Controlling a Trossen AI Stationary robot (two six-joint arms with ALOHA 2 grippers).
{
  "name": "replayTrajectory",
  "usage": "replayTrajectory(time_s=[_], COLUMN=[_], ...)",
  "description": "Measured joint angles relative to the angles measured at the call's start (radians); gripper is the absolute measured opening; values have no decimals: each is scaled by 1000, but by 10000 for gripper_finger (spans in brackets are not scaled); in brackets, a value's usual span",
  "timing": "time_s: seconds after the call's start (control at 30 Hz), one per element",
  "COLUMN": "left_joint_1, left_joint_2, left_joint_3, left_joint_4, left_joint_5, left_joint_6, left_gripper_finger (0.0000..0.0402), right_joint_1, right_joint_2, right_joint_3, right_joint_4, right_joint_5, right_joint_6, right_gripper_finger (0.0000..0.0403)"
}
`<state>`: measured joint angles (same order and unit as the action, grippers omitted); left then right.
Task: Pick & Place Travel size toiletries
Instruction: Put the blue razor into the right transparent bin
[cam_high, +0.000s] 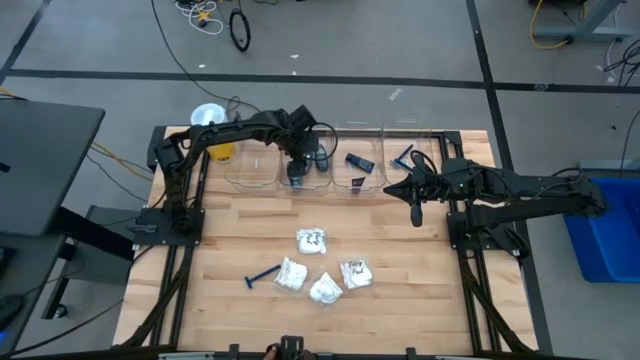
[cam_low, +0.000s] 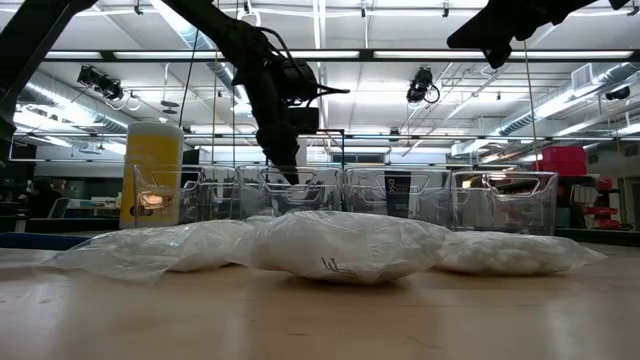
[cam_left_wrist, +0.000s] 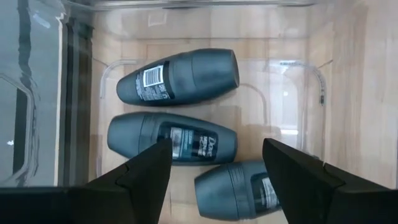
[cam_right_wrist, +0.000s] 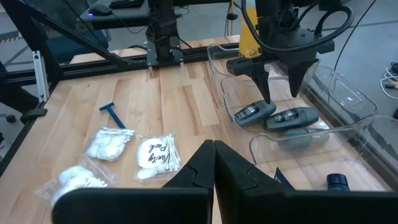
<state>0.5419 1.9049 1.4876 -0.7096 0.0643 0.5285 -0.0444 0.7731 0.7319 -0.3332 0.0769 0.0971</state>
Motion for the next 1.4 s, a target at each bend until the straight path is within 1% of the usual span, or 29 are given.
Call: replayTrajectory(time_s=[0.07,0.13,0.33,0.47,0.67,0.97,1.17,1.3,1.4], left_joint_1=[0,0,-5,-6,-8,-11,-33,-55,-75], left_joint_2=[0,0,-1,-1,-1,-1,-3,-35,-72], left_joint_3=[3,10,31,54,95,122,122,122,122], left_joint_4=[-9,-20,-55,-94,-147,-165,-182,-201,-205], left_joint_5=[0,0,-6,11,12,12,41,49,50], left_joint_6=[1,0,-2,-6,-20,-26,-43,-42,-42], left_gripper_finger=[253,240,171,130,85,46,21,7,6], right_joint_1=[0,0,0,0,0,0,0,0,0], right_joint_2=[0,0,0,0,0,0,0,0,0], right_joint_3=[0,0,0,0,0,0,0,0,0], right_joint_4=[0,0,0,0,0,0,0,0,0], right_joint_5=[0,0,0,0,-1,-1,-1,-1,-1], right_joint_6=[0,0,0,0,0,0,0,0,0], right_gripper_finger=[7,7,7,7,7,7,7,7,7])
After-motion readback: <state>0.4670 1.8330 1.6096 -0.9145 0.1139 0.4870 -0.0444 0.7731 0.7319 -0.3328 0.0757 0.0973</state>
